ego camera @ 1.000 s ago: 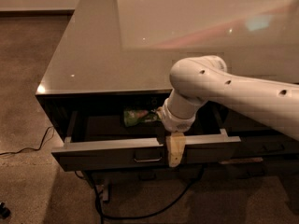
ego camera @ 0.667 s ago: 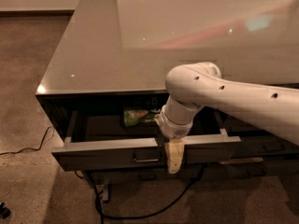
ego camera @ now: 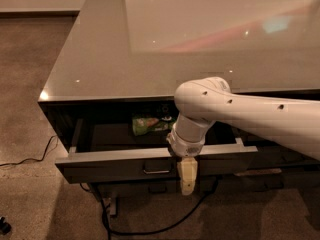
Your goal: Open top drawer
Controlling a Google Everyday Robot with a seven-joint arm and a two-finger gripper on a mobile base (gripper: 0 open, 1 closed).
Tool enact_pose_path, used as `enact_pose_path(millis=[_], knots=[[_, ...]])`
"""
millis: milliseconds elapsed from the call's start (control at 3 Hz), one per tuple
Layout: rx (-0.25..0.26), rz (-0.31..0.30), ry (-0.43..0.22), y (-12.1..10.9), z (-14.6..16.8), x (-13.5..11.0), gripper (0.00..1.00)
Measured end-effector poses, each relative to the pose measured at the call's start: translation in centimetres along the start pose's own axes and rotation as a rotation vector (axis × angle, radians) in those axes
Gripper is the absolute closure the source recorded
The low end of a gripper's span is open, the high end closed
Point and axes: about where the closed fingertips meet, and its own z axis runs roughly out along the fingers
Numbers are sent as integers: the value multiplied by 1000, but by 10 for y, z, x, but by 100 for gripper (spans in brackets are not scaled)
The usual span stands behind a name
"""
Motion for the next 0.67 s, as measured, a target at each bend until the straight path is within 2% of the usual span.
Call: enact_pose_path(millis=[333,667], knots=[[-27,23,24,8,6,7,19],[-29,55,46,15,-1,15,42]])
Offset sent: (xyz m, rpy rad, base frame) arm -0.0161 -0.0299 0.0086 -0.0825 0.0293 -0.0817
